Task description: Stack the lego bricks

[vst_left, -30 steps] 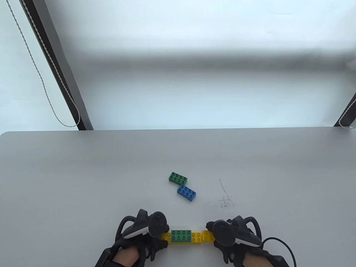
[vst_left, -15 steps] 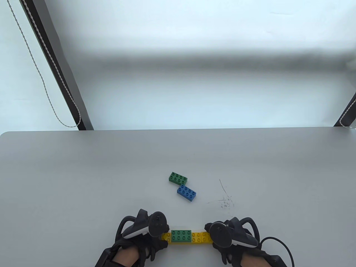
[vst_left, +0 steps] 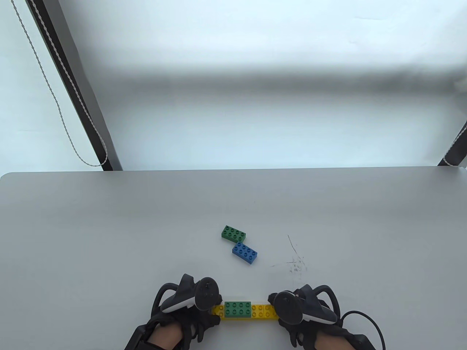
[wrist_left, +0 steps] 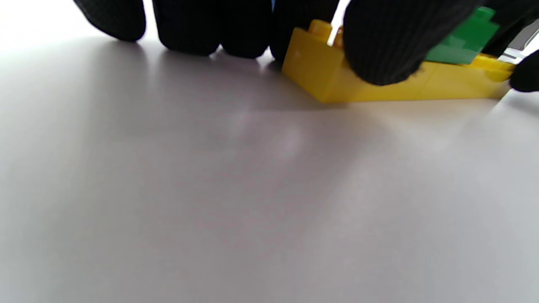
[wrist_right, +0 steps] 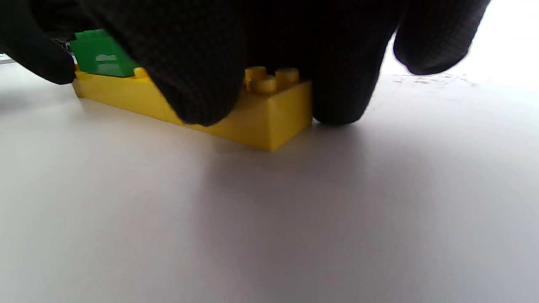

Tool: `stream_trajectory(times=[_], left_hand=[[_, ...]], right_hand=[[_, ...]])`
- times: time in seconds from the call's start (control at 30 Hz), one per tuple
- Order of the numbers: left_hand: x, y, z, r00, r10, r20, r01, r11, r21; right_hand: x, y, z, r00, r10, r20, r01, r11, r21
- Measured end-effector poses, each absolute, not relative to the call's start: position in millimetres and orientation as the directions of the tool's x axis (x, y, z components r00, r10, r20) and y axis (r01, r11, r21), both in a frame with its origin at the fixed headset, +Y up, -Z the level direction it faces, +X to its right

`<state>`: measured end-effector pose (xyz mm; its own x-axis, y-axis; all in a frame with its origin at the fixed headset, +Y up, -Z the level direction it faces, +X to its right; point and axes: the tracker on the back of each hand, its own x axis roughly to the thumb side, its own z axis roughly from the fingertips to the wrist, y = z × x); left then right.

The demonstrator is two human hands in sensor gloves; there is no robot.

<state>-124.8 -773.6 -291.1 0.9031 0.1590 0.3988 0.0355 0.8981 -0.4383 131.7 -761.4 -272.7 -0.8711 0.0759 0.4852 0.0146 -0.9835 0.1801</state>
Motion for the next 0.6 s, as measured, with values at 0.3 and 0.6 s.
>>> stream_trajectory(times=[0.3, 0.6], left_hand=[[-124.8, -773.6, -291.1, 0.903, 0.159, 0.399, 0.036, 0.898, -0.438], [-124.8, -773.6, -291.1, 0.903, 0.159, 0.399, 0.035, 0.898, -0.438]], right_hand=[[138.7, -750.7, -276.9, -0.877, 0.157, 0.455, -0.062, -0.974, 0.216], [129.0, -735.9, -298.1, -0.877, 0.188, 0.442, -0.125, -0.978, 0.169]])
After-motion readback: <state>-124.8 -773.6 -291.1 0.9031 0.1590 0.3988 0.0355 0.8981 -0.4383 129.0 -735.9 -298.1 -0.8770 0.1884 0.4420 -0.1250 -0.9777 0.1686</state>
